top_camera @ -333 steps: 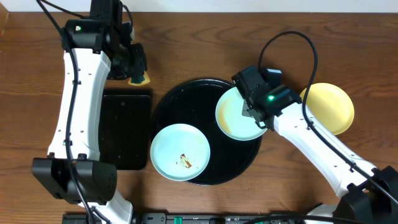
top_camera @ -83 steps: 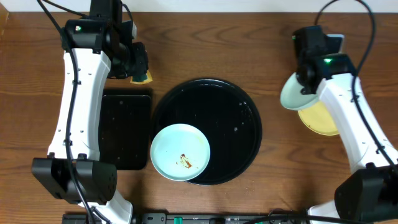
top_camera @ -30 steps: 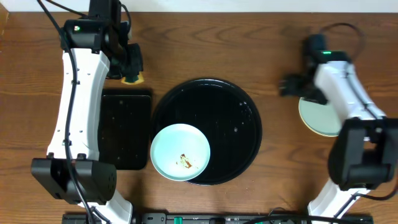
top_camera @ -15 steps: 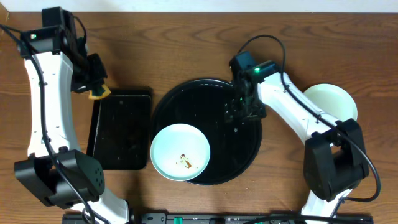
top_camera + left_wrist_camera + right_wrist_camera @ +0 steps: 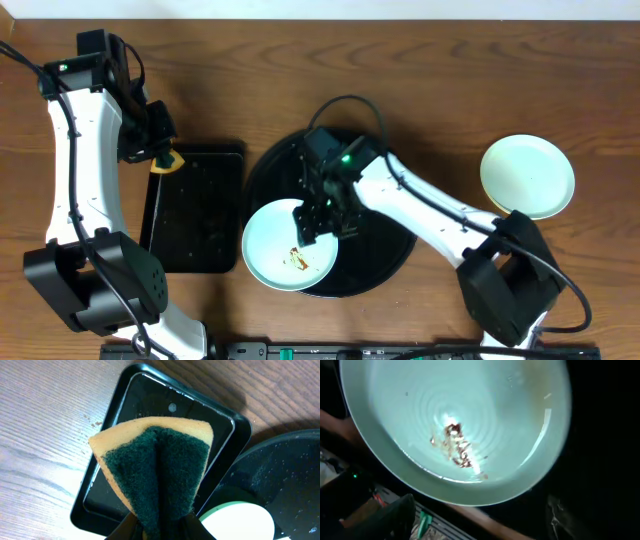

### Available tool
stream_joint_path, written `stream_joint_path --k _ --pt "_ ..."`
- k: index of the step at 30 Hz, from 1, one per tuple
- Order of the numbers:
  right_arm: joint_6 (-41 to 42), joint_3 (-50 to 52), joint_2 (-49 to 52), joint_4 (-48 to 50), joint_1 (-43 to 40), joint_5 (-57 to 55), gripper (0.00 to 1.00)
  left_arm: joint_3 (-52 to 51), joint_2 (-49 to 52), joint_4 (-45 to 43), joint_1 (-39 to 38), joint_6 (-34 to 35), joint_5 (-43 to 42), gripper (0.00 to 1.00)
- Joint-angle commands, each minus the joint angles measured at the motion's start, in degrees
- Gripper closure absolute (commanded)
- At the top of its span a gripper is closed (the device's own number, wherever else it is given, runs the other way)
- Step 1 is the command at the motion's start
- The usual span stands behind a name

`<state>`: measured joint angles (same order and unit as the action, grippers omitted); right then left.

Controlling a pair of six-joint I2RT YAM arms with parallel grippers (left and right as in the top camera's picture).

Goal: Clean dirty plates on tray and stack at the side
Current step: 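Move the right gripper to the remaining blue plate's rim and grasp it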

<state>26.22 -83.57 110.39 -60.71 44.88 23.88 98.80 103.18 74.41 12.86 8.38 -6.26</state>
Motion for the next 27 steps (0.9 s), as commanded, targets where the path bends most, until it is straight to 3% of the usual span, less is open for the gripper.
stream_joint_path --k 1,8,11,20,22,23,24,27 --pt "4.0 2.6 2.2 0.4 1.7 1.4 0.19 -2.1 0.2 -0.2 0.0 0.5 -0.8 0.81" --pt "3.3 4.9 2.2 -0.7 0.7 -1.2 0.21 -12.2 0.2 -7.1 0.0 0.2 -5.0 0.81" --pt "2.6 4.9 2.2 -1.3 0.5 -1.1 0.21 -17.5 0.2 -10.8 0.0 0.2 -5.6 0.92" --pt "3.9 4.9 2.2 -1.0 0.5 -0.4 0.17 -25.0 0.2 -15.3 0.0 0.4 -6.1 0.92" --pt "4.3 5.0 2.2 -0.9 0.5 -0.4 0.32 -25.2 0.2 -15.6 0.0 0.4 -6.4 0.92" --pt "4.8 5.1 2.2 -0.7 0.5 -0.4 0.49 -25.2 0.2 -15.6 0.0 0.4 -6.4 0.92" --pt "5.1 5.4 2.2 -0.1 0.5 -0.4 0.58 -25.2 0.2 -15.6 0.0 0.4 -6.4 0.92" --pt "6.3 7.4 2.2 3.0 0.5 1.4 0.59 -25.2 0.2 -15.6 0.0 0.4 -6.4 0.92"
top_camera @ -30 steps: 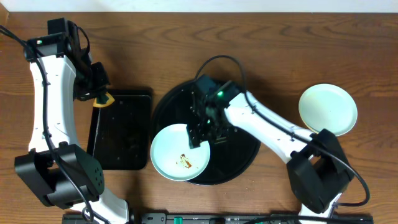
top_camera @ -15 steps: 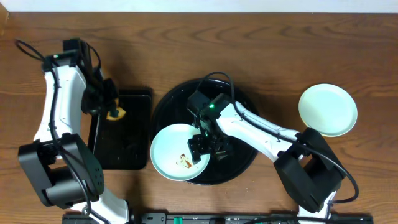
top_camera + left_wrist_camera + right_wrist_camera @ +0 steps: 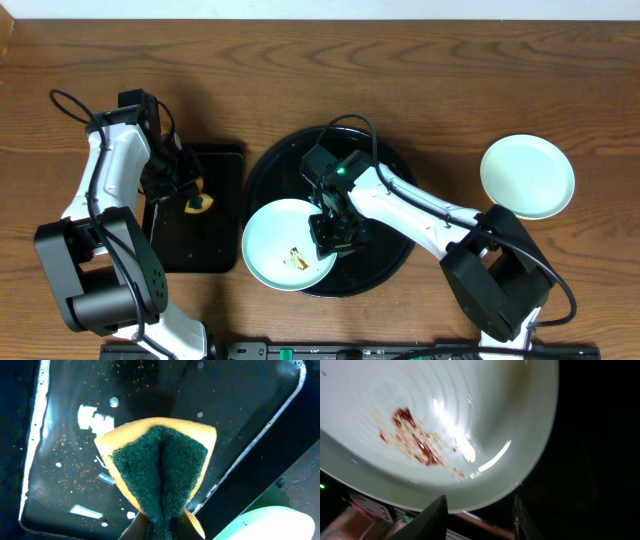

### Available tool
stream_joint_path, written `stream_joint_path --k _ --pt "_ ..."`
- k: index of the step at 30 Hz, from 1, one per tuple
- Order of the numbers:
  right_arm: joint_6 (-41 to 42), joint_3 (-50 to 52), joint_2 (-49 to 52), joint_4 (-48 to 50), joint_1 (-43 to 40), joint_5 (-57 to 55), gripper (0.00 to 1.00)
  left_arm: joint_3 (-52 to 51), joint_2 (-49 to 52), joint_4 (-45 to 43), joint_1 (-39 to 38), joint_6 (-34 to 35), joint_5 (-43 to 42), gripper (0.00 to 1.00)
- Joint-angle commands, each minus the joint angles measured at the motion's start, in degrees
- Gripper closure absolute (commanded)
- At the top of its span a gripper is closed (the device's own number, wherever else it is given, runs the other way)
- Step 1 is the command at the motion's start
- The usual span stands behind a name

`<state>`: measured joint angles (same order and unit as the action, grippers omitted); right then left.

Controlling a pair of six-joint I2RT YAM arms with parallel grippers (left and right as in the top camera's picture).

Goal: Clean dirty plates on tray and stack at the side
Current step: 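Move the right gripper to the remaining blue plate's rim and grasp it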

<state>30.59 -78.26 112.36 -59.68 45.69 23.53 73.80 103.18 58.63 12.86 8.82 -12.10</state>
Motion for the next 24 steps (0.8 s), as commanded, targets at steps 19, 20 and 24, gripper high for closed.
stream_joint_path --k 19,20,24 --pt "2.5 8.2 0.3 8.0 -2.3 1.4 0.25 -0.2 0.2 -0.1 0.0 0.0 -1.0 0.92" --pt "2.3 8.2 0.3 8.0 -2.7 1.4 0.28 -0.3 0.2 -0.2 0.0 0.0 -1.0 0.92" --pt "2.9 8.3 0.3 9.9 -3.2 0.2 0.62 -0.2 0.2 -0.3 0.0 0.0 -1.0 0.92"
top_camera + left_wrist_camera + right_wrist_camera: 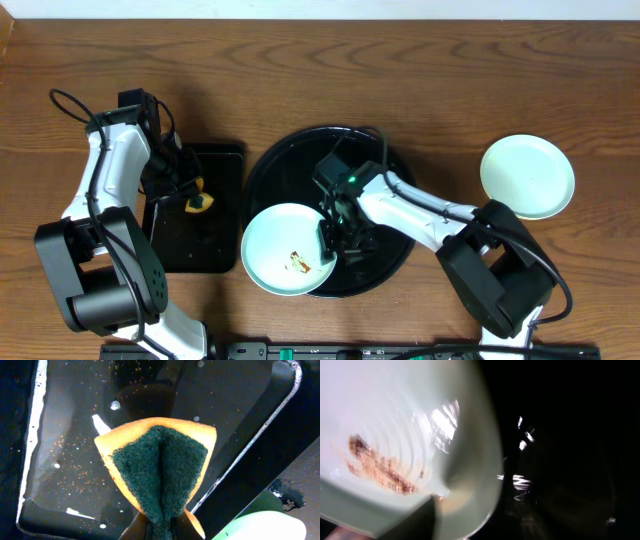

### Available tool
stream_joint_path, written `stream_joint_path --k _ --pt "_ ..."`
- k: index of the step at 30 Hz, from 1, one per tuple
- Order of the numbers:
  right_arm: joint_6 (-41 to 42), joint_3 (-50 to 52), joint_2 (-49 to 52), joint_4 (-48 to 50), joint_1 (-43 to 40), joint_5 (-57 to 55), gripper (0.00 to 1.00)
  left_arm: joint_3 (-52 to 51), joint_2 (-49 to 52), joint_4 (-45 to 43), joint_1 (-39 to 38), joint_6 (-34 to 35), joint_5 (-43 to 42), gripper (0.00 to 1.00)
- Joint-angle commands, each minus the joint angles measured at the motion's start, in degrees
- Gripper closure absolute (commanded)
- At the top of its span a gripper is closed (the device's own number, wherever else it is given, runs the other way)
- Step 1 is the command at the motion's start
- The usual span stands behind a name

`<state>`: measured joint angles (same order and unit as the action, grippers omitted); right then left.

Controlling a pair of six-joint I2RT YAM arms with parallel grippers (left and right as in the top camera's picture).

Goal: Clean dirty plates on tray and stack at the side
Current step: 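Move the right gripper to the remaining blue plate's rim and grasp it, then drag the held blue plate toward the round tray's center with the right gripper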

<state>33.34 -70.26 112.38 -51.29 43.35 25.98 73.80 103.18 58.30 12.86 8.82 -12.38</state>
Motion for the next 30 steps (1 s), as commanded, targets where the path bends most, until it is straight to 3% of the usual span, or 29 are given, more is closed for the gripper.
stream_joint_path --k 1,10,12,13,15,16,22,30 --pt "0.6 0.3 0.3 2.4 -0.8 -2.2 0.63 -0.3 0.2 0.1 0.0 0.0 -0.7 0.92" --pt "4.4 0.4 0.3 9.8 -0.7 -5.0 0.55 -0.2 0.2 0.3 0.0 0.0 -0.7 0.91" --pt "4.6 0.4 0.3 10.0 -0.6 -5.7 0.59 -0.3 0.2 0.3 0.0 0.0 -0.7 0.92" --pt "4.9 0.5 0.3 10.0 -0.5 -6.2 0.66 -0.2 0.2 0.4 0.0 0.0 -0.7 0.92" --pt "6.1 0.8 0.3 10.4 -0.3 -7.7 0.96 -0.2 0.2 0.6 0.0 0.0 -0.7 0.92" --pt "6.4 0.9 0.4 10.7 -0.2 -8.1 0.99 -0.2 0.2 0.7 0.0 0.0 -0.7 0.91" --pt "8.0 1.3 0.7 11.9 -0.4 -16.2 0.98 -0.2 0.2 0.7 0.0 0.0 -2.1 0.92" --pt "16.0 1.2 0.1 8.3 -7.0 -30.1 0.98 -0.2 0.2 0.8 0.0 0.0 -2.2 0.92"
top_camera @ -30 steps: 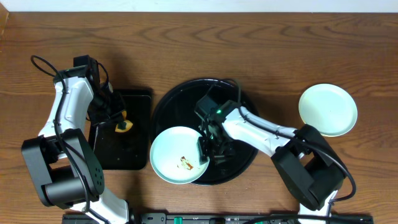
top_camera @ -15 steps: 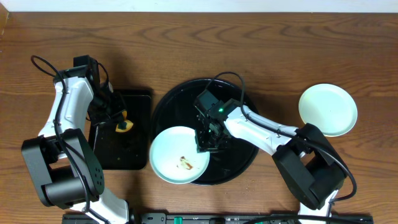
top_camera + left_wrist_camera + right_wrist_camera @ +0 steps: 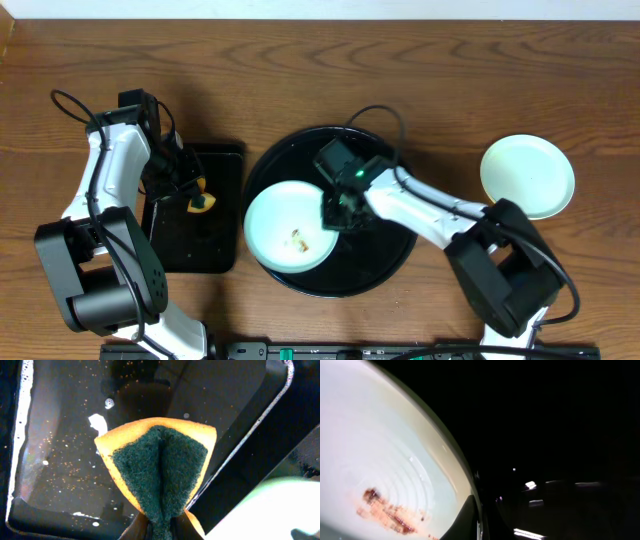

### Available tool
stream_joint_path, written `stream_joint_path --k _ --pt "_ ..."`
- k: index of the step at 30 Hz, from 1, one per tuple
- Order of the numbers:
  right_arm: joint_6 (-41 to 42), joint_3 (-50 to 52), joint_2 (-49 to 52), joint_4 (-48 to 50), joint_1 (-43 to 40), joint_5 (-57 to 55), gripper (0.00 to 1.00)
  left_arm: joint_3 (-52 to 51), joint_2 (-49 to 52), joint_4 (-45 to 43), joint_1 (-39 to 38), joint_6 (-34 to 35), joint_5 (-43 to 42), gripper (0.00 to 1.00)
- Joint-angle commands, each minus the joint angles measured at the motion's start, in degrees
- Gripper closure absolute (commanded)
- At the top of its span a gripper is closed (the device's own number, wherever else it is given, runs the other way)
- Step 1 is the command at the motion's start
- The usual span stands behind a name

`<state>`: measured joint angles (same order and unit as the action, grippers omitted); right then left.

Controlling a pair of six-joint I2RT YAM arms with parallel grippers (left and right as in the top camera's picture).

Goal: Clean dirty plates on tray and stack at the side
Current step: 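Drag the held blue plate toward the round tray's center with the right gripper, then bring the sponge with the left gripper onto the blue plate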

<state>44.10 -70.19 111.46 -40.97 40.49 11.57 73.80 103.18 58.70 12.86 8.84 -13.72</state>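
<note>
A pale green dirty plate [image 3: 288, 228] with red-brown smears [image 3: 385, 507] lies over the left part of the round black tray [image 3: 385, 255]. My right gripper [image 3: 334, 211] is shut on the plate's right rim, one dark finger [image 3: 467, 516] over its inner edge. A clean plate [image 3: 527, 176] rests on the table at the right. My left gripper [image 3: 192, 200] is shut on a folded yellow-and-green sponge [image 3: 157, 467], held over the wet rectangular black tray [image 3: 55, 460].
The rectangular tray [image 3: 195, 240] holds shallow water and specks. The dirty plate's edge [image 3: 260, 510] shows at the lower right of the left wrist view. Wooden table [image 3: 450, 80] surrounds both trays; cables run along the front edge.
The dirty plate has moved from overhanging the round tray's front-left edge to farther back over the tray. My right gripper moved back with it, now shut on the rim. The left arm has barely moved.
First my left gripper held the sponge above the rectangular tray's far corner and my right gripper hovered open over the dirty plate. Then the sponge was down over the tray's water and the right gripper at the plate's right rim. Now it grips that rim, plate shifted back.
</note>
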Motion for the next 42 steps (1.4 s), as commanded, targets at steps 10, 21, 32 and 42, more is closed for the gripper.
stream_joint_path --k 10,21,32,42 --pt "5.0 1.2 1.0 -2.1 -7.8 -16.7 0.98 -1.0 0.2 -1.6 0.0 0.1 2.1 0.92" --pt "2.1 1.2 1.0 -2.5 -7.8 -14.3 0.98 -9.7 2.6 -13.4 0.0 1.6 3.8 0.92" --pt "1.5 1.2 1.0 -3.1 -7.8 -13.6 0.98 -10.5 10.5 -13.8 -0.1 -4.3 -10.3 0.93" --pt "1.0 1.2 1.0 -3.6 -7.8 -12.6 0.98 -10.3 -1.5 -12.7 -0.1 -3.8 -17.2 0.92"
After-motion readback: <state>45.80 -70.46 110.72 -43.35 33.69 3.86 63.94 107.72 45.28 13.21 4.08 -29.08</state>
